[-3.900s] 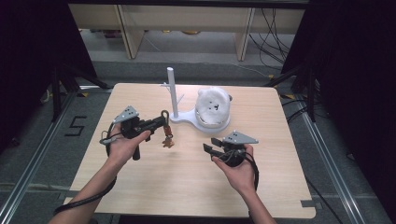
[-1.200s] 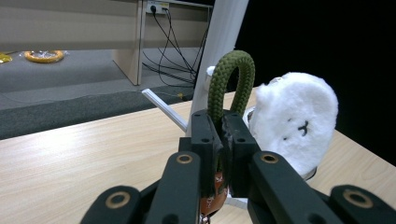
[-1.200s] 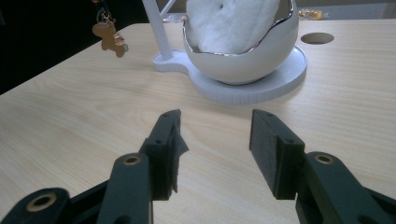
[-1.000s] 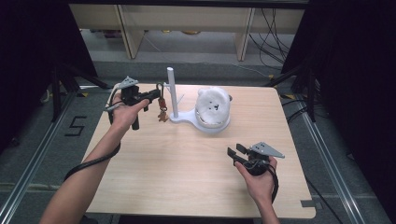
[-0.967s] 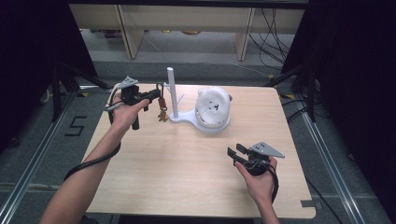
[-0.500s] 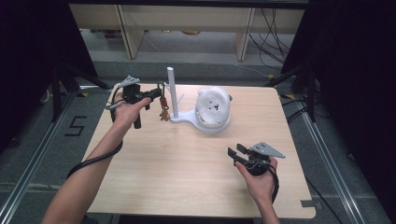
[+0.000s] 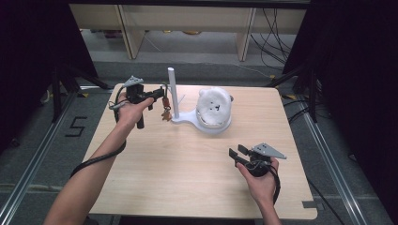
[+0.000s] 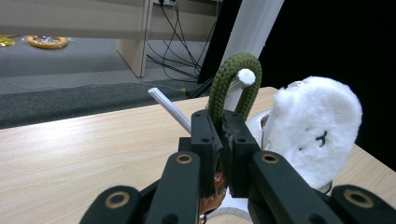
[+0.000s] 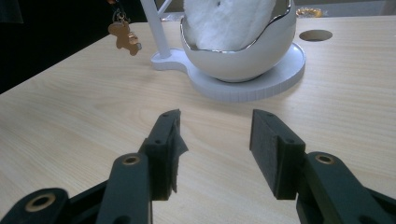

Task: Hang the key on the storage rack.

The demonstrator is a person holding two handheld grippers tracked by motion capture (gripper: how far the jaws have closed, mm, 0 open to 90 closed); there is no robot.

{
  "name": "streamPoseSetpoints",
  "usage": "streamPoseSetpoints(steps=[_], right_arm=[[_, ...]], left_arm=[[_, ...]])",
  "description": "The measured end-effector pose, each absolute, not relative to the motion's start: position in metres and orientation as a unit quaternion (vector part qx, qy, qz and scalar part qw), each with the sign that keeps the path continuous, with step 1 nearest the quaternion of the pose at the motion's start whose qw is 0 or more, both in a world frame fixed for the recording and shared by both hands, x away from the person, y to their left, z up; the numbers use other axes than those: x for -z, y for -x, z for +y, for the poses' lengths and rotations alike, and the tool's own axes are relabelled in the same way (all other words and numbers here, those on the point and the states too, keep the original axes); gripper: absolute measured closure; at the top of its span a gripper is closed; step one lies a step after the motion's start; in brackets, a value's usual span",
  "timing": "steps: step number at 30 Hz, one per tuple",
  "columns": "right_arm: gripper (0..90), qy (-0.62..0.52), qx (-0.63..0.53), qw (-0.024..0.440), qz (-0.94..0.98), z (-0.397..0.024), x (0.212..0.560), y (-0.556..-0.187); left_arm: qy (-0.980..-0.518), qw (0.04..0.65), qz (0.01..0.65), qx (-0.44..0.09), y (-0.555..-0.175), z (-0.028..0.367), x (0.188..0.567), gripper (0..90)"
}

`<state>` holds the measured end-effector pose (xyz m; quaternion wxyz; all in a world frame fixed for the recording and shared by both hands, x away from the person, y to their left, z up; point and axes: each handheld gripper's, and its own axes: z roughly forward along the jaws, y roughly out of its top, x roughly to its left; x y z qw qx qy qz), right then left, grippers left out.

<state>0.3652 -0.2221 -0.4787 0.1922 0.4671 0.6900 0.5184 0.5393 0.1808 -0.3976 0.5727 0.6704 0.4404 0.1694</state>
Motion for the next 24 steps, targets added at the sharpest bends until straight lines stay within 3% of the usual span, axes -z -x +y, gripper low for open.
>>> streamPoseSetpoints(steps=[24], right_arm=[[53.7,-0.470,-0.510,0.195,0.693,-0.2224,0.4793,-0.3637]], left_arm=[[-0.683,0.558,0.433,-0.185,-0.5405,0.1744,0.4058,81.5]])
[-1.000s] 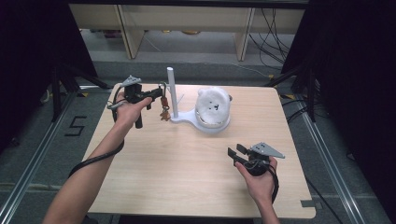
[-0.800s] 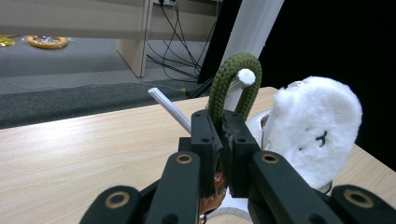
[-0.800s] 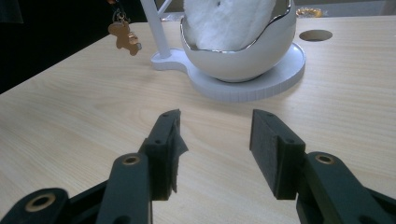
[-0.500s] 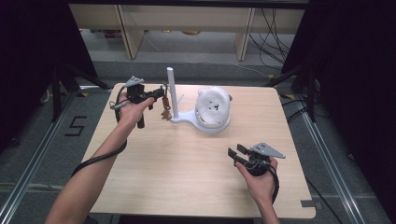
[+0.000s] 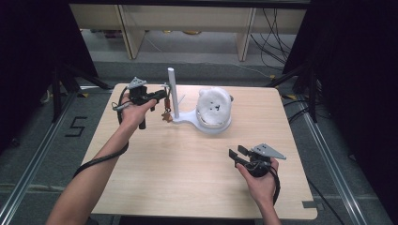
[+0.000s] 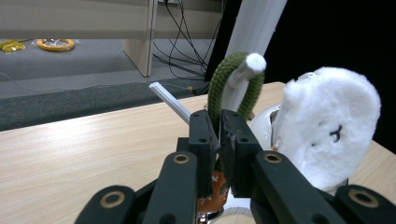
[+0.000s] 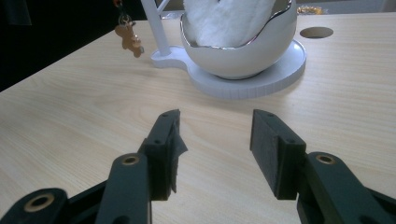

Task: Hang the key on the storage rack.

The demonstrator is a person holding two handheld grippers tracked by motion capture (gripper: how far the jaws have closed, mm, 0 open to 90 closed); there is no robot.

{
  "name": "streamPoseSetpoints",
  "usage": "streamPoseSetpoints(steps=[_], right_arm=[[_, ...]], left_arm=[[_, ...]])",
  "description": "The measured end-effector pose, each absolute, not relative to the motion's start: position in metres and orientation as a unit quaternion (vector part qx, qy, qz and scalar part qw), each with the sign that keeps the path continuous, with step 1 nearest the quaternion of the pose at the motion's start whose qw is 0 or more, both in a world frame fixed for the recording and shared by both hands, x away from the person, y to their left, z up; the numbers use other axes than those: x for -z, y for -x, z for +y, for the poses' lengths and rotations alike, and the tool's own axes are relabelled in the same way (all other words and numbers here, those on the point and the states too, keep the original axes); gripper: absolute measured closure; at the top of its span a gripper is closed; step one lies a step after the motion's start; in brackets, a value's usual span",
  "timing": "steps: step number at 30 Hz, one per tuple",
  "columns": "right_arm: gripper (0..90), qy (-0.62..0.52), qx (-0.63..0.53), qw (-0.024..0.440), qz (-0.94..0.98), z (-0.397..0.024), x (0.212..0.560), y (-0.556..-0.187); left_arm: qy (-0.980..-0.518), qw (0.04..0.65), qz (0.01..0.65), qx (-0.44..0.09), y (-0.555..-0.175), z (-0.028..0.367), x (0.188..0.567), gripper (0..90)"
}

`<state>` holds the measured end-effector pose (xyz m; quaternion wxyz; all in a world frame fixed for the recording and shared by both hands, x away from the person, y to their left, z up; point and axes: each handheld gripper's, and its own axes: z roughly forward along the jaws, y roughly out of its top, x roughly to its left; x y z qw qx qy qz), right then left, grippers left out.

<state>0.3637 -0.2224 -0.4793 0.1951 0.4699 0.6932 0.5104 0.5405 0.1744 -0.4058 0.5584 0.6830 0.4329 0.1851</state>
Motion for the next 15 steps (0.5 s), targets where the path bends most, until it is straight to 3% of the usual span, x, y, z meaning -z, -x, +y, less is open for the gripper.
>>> streamPoseSetpoints(steps=[8,15], right_arm=[[53.7,-0.471,-0.515,0.189,0.691,-0.223,0.480,-0.364],[53.4,-0.473,-0.517,0.195,0.686,-0.224,0.480,-0.365]], left_arm=[[-0.690,0.551,0.425,-0.198,-0.532,0.180,0.406,75.8],[-0.704,0.544,0.410,-0.201,-0.512,0.189,0.407,63.9]])
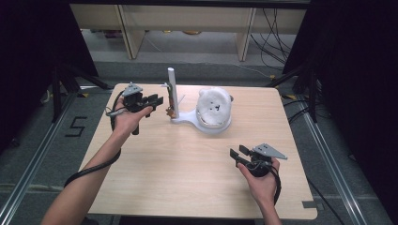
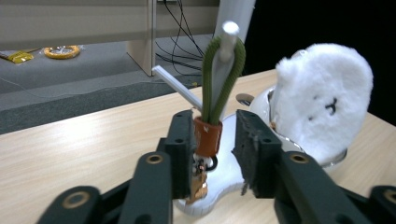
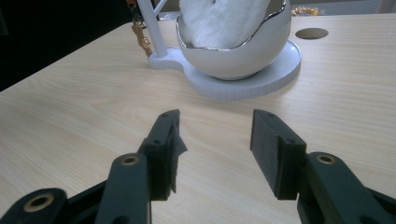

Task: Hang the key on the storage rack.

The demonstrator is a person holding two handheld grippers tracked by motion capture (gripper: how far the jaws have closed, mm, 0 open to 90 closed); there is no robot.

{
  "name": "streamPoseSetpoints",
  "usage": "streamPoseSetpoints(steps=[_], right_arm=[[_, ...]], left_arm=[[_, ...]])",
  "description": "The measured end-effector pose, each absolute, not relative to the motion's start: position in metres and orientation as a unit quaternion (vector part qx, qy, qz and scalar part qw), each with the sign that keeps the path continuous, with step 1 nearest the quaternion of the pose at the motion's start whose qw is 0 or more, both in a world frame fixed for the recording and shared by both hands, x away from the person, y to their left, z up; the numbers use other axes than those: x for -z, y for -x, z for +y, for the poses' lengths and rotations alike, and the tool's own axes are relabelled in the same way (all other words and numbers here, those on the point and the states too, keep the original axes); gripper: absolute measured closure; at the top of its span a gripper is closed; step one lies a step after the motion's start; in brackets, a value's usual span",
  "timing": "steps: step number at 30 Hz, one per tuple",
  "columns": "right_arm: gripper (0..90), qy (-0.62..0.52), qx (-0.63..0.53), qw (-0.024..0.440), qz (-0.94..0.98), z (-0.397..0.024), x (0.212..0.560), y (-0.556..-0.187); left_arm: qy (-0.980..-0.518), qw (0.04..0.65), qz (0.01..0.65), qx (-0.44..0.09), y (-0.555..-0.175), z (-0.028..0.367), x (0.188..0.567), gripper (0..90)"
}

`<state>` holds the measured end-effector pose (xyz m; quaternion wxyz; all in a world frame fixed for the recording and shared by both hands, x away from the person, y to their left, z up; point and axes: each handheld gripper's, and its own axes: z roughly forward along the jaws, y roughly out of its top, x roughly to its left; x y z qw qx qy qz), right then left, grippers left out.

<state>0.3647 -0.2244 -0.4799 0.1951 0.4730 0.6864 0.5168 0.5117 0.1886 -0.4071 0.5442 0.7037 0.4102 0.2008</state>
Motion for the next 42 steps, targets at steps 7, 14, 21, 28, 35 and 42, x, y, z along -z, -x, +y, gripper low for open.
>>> streamPoseSetpoints(steps=[7,14,21,28,35,42], right_arm=[[53.2,-0.474,-0.514,0.196,0.687,-0.227,0.480,-0.365],[53.1,-0.477,-0.514,0.198,0.685,-0.231,0.480,-0.366],[52.9,-0.475,-0.508,0.210,0.687,-0.232,0.481,-0.366],[52.6,-0.485,-0.506,0.201,0.685,-0.234,0.483,-0.367],[52.3,-0.487,-0.502,0.202,0.686,-0.237,0.487,-0.367],[52.1,-0.506,-0.499,0.188,0.678,-0.235,0.489,-0.364]], left_arm=[[-0.712,0.545,0.394,-0.203,-0.489,0.197,0.413,54.9],[-0.711,0.542,0.391,-0.218,-0.459,0.210,0.424,48.7],[-0.696,0.548,0.403,-0.231,-0.436,0.220,0.436,43.7],[-0.693,0.539,0.407,-0.252,-0.405,0.227,0.462,42.8],[-0.689,0.532,0.415,-0.266,-0.386,0.236,0.484,42.6],[-0.678,0.524,0.433,-0.279,-0.368,0.248,0.509,42.3]])
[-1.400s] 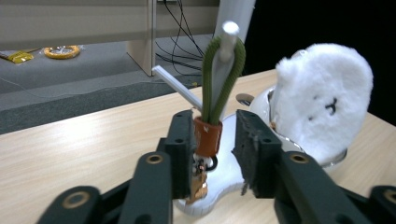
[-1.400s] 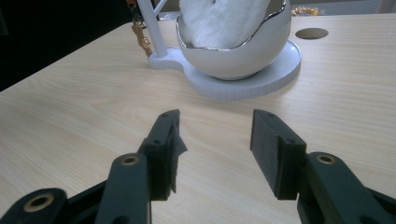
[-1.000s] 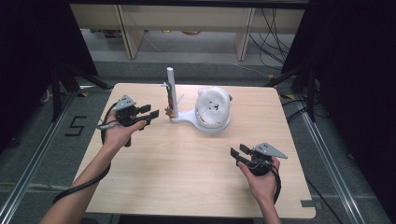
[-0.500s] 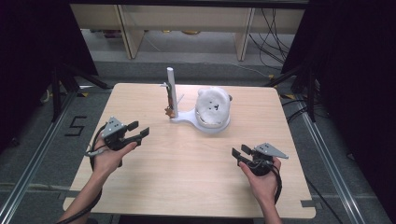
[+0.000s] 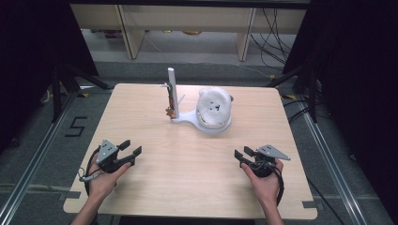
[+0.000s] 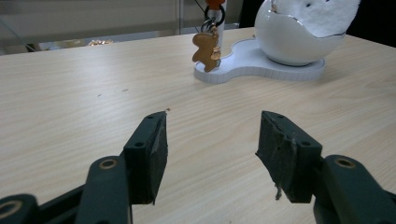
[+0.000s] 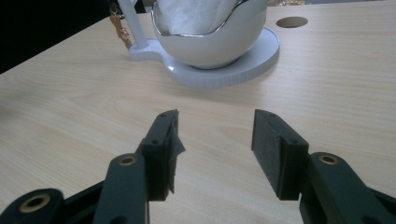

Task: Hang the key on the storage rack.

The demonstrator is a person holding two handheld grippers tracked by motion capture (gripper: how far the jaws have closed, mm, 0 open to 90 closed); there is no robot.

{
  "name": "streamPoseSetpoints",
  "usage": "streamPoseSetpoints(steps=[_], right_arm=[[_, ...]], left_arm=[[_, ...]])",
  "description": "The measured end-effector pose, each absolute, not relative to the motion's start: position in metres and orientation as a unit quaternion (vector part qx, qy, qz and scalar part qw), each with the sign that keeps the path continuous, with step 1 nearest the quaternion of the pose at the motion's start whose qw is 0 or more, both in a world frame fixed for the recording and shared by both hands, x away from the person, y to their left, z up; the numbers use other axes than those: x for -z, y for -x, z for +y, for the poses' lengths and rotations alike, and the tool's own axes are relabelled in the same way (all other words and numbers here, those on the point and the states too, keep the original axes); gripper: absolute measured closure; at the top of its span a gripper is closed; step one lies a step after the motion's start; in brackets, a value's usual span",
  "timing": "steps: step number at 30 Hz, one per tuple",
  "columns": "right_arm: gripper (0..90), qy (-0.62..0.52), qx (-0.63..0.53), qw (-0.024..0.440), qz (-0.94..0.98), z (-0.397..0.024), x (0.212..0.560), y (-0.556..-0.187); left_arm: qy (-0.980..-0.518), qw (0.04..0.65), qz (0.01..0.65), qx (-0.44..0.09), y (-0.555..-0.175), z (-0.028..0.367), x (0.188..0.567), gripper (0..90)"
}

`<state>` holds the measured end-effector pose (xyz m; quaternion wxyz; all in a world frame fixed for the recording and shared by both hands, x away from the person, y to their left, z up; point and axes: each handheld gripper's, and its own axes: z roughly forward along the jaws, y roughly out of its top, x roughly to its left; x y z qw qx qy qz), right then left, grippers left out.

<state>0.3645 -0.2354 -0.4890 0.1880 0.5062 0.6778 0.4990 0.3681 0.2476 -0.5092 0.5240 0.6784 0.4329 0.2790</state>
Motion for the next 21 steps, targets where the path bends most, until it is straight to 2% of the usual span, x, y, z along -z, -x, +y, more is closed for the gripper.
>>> streamPoseSetpoints(steps=[3,4,8,12,14,16,18,21], right_arm=[[52.1,-0.492,-0.492,0.207,0.687,-0.240,0.492,-0.366],[52.1,-0.513,-0.491,0.189,0.679,-0.238,0.492,-0.363],[52.1,-0.496,-0.487,0.205,0.689,-0.242,0.497,-0.364],[51.7,-0.512,-0.494,0.188,0.677,-0.239,0.502,-0.362],[51.4,-0.507,-0.488,0.199,0.682,-0.240,0.504,-0.362],[51.2,-0.514,-0.489,0.188,0.679,-0.239,0.504,-0.361],[50.9,-0.503,-0.490,0.202,0.683,-0.240,0.506,-0.362],[50.7,-0.521,-0.480,0.185,0.681,-0.238,0.506,-0.360]], left_arm=[[-0.674,0.528,0.433,-0.283,-0.364,0.250,0.517,42.1],[-0.675,0.520,0.438,-0.286,-0.362,0.250,0.519,42.0],[-0.674,0.521,0.438,-0.287,-0.359,0.252,0.523,41.6],[-0.675,0.519,0.434,-0.295,-0.358,0.250,0.523,41.5],[-0.677,0.517,0.432,-0.297,-0.357,0.250,0.523,41.5],[-0.676,0.519,0.432,-0.296,-0.358,0.249,0.523,41.5],[-0.676,0.515,0.436,-0.297,-0.358,0.250,0.523,41.4],[-0.672,0.516,0.441,-0.295,-0.358,0.251,0.523,41.0]])
